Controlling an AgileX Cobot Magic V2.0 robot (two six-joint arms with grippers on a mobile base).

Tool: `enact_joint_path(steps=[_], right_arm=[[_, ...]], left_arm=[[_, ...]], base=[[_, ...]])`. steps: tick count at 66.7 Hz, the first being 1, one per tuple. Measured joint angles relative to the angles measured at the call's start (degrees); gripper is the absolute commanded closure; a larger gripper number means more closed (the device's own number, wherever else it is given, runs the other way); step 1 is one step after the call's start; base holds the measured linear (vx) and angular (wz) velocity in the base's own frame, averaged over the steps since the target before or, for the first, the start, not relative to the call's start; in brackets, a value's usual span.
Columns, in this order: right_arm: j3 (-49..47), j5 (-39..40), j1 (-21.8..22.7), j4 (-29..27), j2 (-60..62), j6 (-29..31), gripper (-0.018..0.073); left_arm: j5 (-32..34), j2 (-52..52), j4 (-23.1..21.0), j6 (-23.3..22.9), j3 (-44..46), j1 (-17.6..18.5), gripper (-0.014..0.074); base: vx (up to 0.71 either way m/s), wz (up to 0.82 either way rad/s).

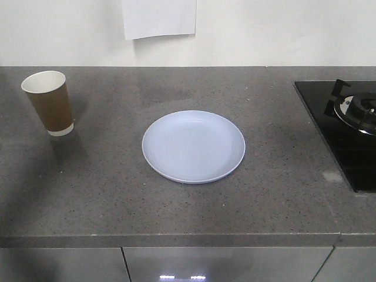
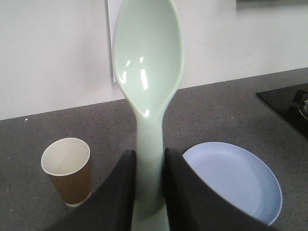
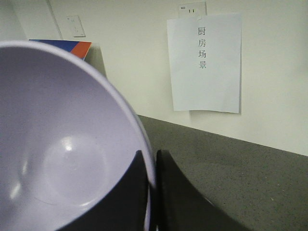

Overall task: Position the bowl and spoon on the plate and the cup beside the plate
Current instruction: 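Drive the base up to the counter edge facing the blue plate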

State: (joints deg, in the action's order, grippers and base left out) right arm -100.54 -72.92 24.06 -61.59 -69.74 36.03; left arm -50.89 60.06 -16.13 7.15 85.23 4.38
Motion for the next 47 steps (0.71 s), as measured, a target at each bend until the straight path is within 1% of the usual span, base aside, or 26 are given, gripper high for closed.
enact_joint_path(steps=[47], right_arm=[[0.0, 0.0, 0.0, 0.0, 0.0, 0.0, 0.0566]], left_arm=[[0.0, 0.0, 0.0, 0.0, 0.0, 0.0, 0.0602]], base=[[0.04, 0.01]])
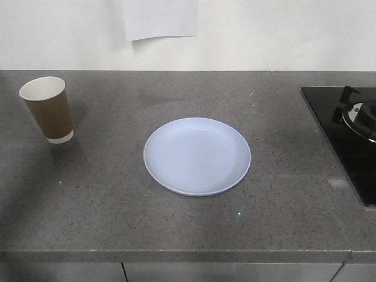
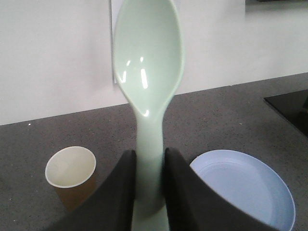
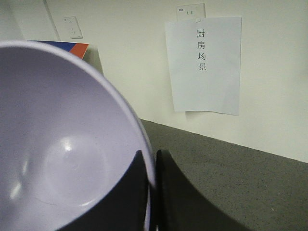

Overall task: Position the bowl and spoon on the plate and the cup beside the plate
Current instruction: 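Drive the base up to the counter edge facing the blue plate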

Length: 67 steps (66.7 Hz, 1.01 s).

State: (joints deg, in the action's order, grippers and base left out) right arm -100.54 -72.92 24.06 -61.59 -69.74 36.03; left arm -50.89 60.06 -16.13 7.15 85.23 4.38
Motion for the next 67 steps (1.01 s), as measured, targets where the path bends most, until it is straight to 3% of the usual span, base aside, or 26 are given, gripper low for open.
enact_joint_path(steps=[67], right_arm=[[0.0, 0.0, 0.0, 0.0, 0.0, 0.0, 0.0566]], left_arm=[[0.0, 0.0, 0.0, 0.0, 0.0, 0.0, 0.0602]], base=[[0.03, 0.01]])
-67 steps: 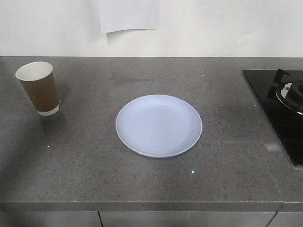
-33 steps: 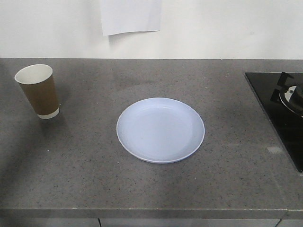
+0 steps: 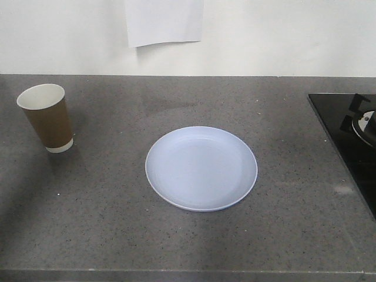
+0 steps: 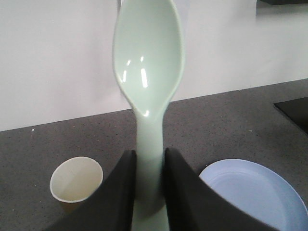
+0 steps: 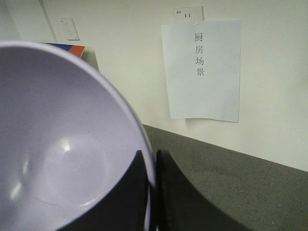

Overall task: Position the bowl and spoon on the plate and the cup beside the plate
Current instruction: 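Drive the base up to the counter edge facing the blue plate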

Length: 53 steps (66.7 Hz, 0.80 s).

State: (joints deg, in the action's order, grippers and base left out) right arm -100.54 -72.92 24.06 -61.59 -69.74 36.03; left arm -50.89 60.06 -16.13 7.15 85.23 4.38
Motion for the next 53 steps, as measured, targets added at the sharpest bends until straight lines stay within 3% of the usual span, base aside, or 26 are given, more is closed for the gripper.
enact_joint_path(steps=[53], right_arm=[[0.0, 0.0, 0.0, 0.0, 0.0, 0.0, 0.0566]], left_arm=[[0.0, 0.0, 0.0, 0.0, 0.0, 0.0, 0.0602]], base=[[0.03, -0.01]])
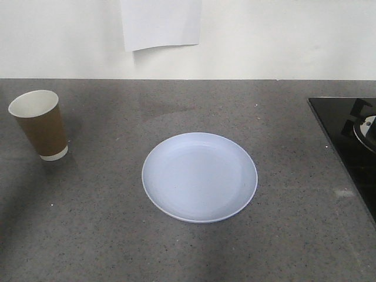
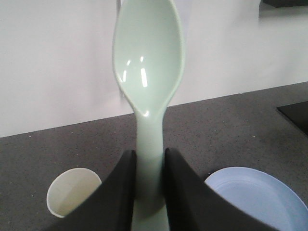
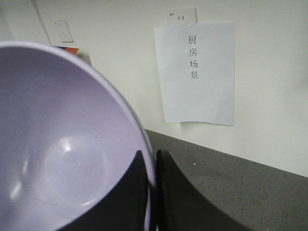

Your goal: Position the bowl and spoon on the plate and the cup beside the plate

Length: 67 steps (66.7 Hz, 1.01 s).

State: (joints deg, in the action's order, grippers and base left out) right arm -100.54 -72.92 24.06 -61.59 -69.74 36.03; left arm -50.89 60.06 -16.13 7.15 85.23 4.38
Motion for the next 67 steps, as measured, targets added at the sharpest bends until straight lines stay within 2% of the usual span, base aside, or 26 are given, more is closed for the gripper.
enact_joint_path(steps=[67], right_arm=[[0.0, 0.0, 0.0, 0.0, 0.0, 0.0, 0.0564]], left_arm=[[0.0, 0.0, 0.0, 0.0, 0.0, 0.0, 0.0602]], base=[[0.03, 0.0]])
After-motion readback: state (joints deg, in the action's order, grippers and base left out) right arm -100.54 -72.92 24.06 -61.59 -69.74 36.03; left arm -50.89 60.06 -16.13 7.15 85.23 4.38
